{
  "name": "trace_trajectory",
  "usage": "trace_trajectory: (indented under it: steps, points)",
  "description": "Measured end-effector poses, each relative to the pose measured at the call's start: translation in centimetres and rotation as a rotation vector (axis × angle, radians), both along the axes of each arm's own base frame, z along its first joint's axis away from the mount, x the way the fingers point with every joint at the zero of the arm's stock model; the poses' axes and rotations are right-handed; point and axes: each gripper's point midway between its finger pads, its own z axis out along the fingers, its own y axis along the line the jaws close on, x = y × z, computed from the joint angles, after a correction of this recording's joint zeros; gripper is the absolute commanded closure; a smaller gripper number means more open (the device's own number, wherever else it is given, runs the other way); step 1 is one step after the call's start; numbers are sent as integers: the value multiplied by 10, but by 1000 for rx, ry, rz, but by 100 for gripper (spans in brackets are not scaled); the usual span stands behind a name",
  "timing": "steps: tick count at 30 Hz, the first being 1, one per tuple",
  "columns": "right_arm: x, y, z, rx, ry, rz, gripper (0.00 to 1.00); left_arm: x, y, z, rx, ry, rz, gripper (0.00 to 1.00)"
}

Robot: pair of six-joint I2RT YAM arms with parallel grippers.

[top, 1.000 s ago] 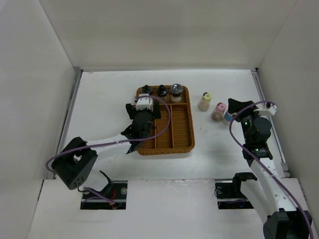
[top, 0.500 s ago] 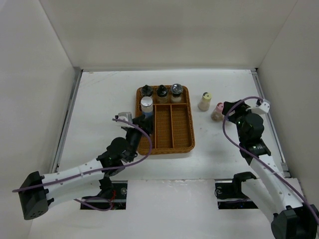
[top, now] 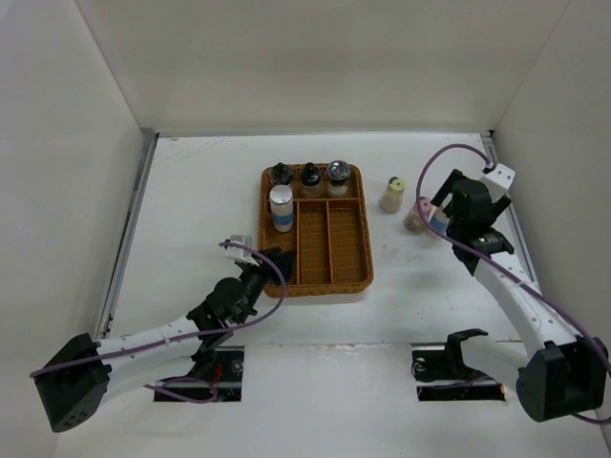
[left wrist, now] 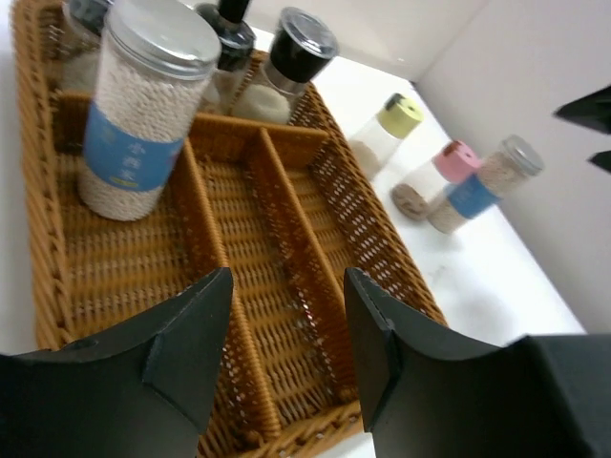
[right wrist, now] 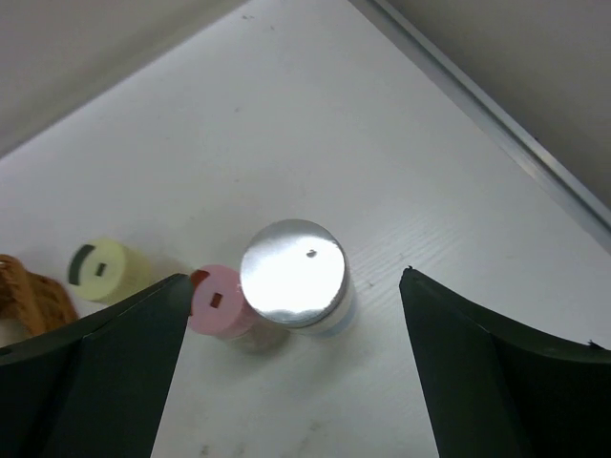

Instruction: Organize the condiment bottles

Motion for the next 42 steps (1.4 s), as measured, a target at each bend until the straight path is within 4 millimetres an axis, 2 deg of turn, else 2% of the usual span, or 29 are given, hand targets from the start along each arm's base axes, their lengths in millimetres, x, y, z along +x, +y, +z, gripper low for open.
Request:
trace_trajectory:
  steps: [6, 12, 16, 22, 29, 32, 35, 37, 39, 42]
  points:
    - [-2, -11, -16, -60, 97, -35, 1, -7, -2, 3, -64, 1, -42, 51]
    - [12, -4, -39, -67, 176, -8, 2, -6, -8, -7, -63, 32, -64, 51]
    - [21, -5, -55, -55, 207, 9, 6, -6, -10, -8, -68, 39, -70, 51]
    - [35, -13, -63, -35, 198, -1, 22, -6, -13, -8, -79, 38, -75, 51]
    - [43, -12, -70, -12, 192, 3, 48, -5, -16, -13, -71, 49, -81, 50]
    - [43, -15, -69, 1, 183, -9, 52, -5, -16, -14, -70, 51, -82, 50]
    - [36, -19, -66, 7, 174, -25, 53, -5, -17, -17, -64, 56, -84, 50]
    - [25, -23, -54, 0, 156, -42, 55, -5, -17, -16, -66, 55, -85, 50]
    - [13, -28, -28, -12, 99, -65, 55, -5, -17, -17, -65, 56, -84, 50]
    - [-4, -28, 24, -27, -32, -85, 55, -5, -17, -18, -62, 58, -85, 50]
